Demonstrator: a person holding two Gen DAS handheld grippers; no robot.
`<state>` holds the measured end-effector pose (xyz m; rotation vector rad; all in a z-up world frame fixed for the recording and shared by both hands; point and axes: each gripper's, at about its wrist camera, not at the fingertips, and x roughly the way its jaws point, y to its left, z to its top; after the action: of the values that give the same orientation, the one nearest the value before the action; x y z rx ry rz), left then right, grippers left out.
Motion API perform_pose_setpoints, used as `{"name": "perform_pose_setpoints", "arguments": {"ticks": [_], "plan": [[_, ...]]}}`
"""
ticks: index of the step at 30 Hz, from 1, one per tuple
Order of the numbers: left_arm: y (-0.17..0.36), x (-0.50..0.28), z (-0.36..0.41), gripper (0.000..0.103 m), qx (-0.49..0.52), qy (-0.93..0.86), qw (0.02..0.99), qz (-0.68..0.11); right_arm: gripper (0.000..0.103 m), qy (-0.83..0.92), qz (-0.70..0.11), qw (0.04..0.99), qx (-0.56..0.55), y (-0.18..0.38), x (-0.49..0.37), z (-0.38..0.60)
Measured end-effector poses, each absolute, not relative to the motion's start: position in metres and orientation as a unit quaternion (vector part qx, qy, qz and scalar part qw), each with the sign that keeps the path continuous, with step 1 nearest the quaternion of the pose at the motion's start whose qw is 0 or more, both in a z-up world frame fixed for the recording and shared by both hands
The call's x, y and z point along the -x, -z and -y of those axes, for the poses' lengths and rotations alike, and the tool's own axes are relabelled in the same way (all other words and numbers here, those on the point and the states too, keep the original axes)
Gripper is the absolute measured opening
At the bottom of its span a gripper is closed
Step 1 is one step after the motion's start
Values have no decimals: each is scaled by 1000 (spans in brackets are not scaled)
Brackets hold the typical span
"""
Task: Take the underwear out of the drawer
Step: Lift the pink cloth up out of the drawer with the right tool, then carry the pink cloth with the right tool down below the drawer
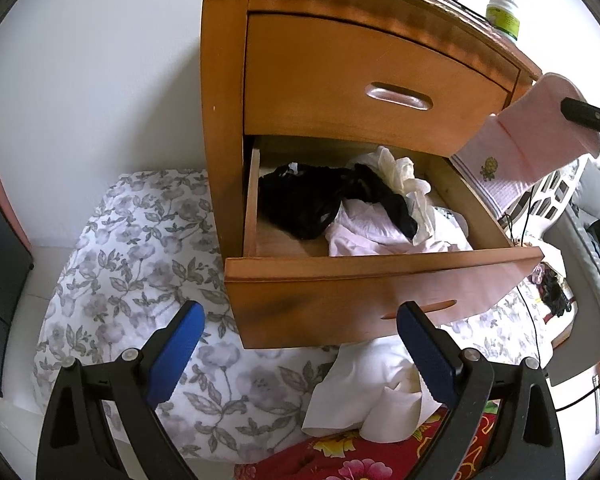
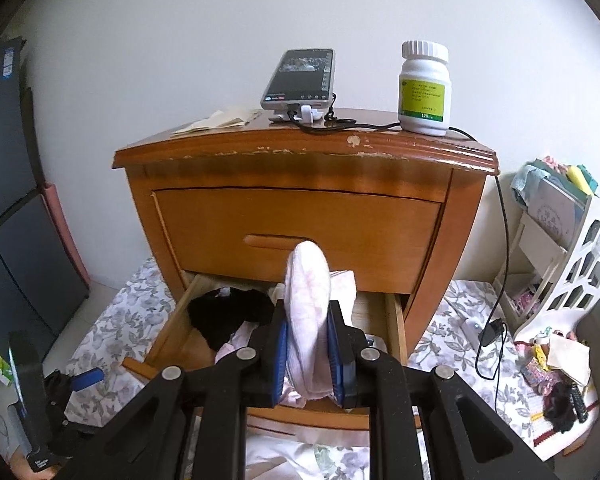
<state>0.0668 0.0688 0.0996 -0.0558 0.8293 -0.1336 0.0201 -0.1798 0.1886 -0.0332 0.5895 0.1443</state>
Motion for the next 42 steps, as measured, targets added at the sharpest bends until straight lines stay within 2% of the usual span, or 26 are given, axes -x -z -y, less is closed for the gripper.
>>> {"name": "perform_pose_setpoints", "arguments": {"ticks": [33, 37, 42], "plan": [[-123, -45, -52, 97, 30, 37, 922, -385, 19, -192, -290, 937, 32, -189, 78, 172], [-124, -44, -56, 97, 38, 32, 922, -383, 19, -208, -312, 927, 30, -175, 77, 168], [-122, -45, -57, 97, 40, 30, 921, -385, 19, -220, -378, 899, 21, -134, 59, 161]]}}
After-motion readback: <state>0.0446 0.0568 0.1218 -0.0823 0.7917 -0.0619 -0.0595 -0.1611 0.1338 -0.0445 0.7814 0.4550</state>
